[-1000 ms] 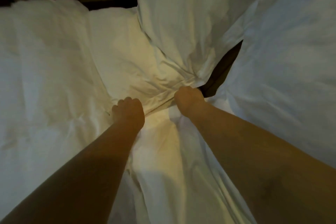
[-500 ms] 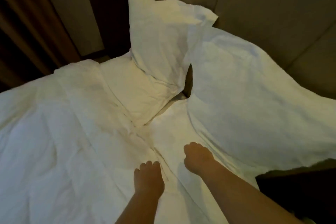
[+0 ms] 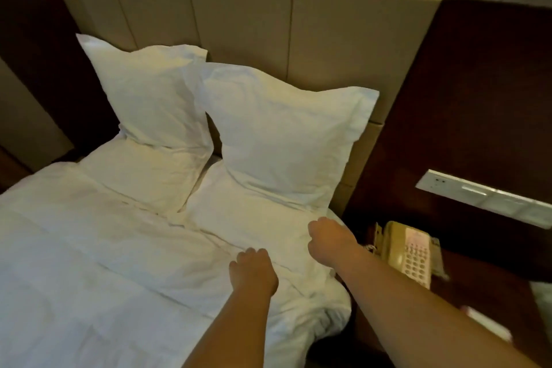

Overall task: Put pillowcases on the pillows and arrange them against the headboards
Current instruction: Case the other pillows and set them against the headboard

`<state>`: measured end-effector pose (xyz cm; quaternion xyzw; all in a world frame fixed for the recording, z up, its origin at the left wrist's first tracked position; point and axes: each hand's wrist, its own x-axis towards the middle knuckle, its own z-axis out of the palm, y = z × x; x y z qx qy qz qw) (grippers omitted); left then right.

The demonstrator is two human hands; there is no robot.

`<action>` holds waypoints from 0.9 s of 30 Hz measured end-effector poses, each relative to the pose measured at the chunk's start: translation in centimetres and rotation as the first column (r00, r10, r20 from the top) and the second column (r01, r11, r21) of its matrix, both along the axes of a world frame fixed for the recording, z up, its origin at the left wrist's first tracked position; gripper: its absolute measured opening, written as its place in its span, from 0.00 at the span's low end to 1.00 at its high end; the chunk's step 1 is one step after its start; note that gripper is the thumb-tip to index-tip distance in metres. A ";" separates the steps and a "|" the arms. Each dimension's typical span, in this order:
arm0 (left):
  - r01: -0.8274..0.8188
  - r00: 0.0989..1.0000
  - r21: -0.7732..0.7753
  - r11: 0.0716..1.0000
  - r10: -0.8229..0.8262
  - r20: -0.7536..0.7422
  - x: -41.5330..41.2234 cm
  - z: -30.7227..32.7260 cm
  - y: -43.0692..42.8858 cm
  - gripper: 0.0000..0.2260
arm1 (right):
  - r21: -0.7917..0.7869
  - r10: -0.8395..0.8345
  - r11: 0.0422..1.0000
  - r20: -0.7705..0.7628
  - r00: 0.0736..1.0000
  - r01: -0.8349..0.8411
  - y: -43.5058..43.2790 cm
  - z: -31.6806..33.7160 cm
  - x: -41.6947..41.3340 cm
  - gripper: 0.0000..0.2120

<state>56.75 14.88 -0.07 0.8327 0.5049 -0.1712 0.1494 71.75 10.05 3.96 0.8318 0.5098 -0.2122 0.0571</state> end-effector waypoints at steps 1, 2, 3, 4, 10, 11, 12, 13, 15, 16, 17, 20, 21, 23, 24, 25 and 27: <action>0.027 1.000 0.007 1.000 -0.027 -0.002 0.8 0.4 -0.8 0.15 | 0.007 -0.034 0.999 -0.004 0.999 0.034 -1.3 0.3 0.5 0.13; 0.052 0.999 0.012 0.999 -0.052 -0.008 1.4 0.7 -1.7 0.15 | 0.009 -0.070 0.997 -0.011 0.997 0.070 -2.6 0.3 1.1 0.13; 0.072 0.997 0.018 0.997 -0.071 -0.014 1.9 0.9 -2.5 0.15 | 0.011 -0.105 0.994 -0.019 0.994 0.105 -4.0 0.3 1.5 0.13; 0.088 0.996 0.025 0.996 -0.087 -0.024 2.4 1.1 -3.3 0.15 | 0.014 -0.138 0.990 -0.031 0.990 0.139 -5.4 0.2 2.0 0.12; 0.118 0.992 0.047 0.992 -0.115 -0.062 5.0 1.5 -8.8 0.16 | 0.050 -0.311 0.946 -0.148 0.939 0.321 -13.7 -1.2 5.3 0.11; 0.126 0.990 0.048 0.991 -0.123 -0.065 5.5 1.7 -9.9 0.16 | 0.058 -0.333 0.936 -0.172 0.927 0.347 -15.1 -1.2 5.8 0.11; 0.134 0.989 0.045 0.990 -0.131 -0.070 6.1 1.7 -11.1 0.16 | 0.064 -0.348 0.929 -0.195 0.917 0.366 -16.3 -1.3 6.3 0.11; 0.143 0.987 0.038 0.989 -0.139 -0.078 6.7 1.8 -12.4 0.15 | 0.073 -0.355 0.923 -0.212 0.911 0.377 -17.5 -1.3 6.7 0.11; 0.165 0.982 0.030 0.986 -0.161 -0.101 7.6 1.7 -14.7 0.15 | 0.089 -0.351 0.921 -0.239 0.905 0.380 -19.4 -1.3 7.3 0.11; 0.174 0.979 0.031 0.984 -0.169 -0.114 8.1 1.6 -15.7 0.15 | 0.101 -0.346 0.920 -0.246 0.906 0.379 -20.3 -1.3 7.6 0.11; 0.180 0.977 0.036 0.983 -0.174 -0.121 8.5 1.6 -16.4 0.15 | 0.112 -0.345 0.918 -0.249 0.905 0.380 -20.9 -1.4 8.0 0.11; 0.204 0.974 0.052 0.978 -0.197 -0.109 10.1 2.0 -17.4 0.15 | 0.143 -0.323 0.921 -0.241 0.915 0.363 -21.7 -1.2 9.3 0.10; 0.215 0.972 0.051 0.975 -0.209 -0.106 10.5 2.3 -17.3 0.15 | 0.141 -0.303 0.929 -0.233 0.924 0.341 -21.6 -0.9 9.6 0.10; 0.214 0.972 0.042 0.976 -0.208 -0.112 11.2 3.3 -16.3 0.15 | 0.135 -0.254 0.948 -0.226 0.940 0.289 -20.8 -0.1 10.1 0.11; 0.205 0.973 0.048 0.978 -0.198 -0.119 11.5 3.9 -15.3 0.15 | 0.141 -0.224 0.955 -0.227 0.948 0.260 -20.0 0.3 10.3 0.11; 0.194 0.975 0.066 0.979 -0.184 -0.127 11.9 4.6 -14.0 0.14 | 0.155 -0.192 0.961 -0.230 0.954 0.230 -18.9 0.9 10.4 0.11; 0.169 0.980 0.117 0.979 -0.155 -0.124 12.6 6.0 -10.9 0.15 | 0.197 -0.124 0.966 -0.224 0.967 0.170 -15.8 2.2 10.7 0.11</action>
